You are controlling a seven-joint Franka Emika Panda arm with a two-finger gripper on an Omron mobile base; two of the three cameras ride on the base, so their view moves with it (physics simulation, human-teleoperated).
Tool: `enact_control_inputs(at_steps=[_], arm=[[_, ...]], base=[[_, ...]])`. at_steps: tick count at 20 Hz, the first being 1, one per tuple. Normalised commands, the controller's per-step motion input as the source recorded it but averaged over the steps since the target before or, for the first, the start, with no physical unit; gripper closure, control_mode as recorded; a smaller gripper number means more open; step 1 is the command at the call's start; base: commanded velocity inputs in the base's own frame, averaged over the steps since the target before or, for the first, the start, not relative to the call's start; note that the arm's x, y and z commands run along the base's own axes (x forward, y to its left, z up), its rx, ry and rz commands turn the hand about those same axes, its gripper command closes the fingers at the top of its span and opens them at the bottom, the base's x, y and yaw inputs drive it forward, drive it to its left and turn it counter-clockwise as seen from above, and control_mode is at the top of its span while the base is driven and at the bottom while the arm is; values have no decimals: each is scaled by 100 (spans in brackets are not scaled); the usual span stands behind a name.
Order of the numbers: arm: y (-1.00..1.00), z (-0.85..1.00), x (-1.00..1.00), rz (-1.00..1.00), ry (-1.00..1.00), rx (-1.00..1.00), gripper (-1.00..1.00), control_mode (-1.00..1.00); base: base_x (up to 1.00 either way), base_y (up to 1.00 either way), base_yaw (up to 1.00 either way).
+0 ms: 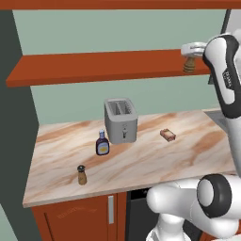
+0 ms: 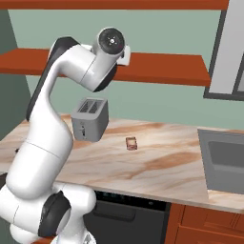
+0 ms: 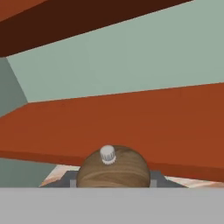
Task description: There are various items on the counter. Only move the condiments/shakers into the cabinet.
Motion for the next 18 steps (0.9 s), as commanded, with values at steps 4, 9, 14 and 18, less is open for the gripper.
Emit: enact_control_inputs(at_steps=[4,9,14,18], arm=[[0,0,26,0,-1,0,100,-100],[0,0,1,0,-16,-2,100,-100],[0,-3,33,0,0,-1,100,-100],[0,-5,47,0,0,0,100,-100]], base=[[0,0,0],[0,0,0],[0,0,0],[0,0,0]])
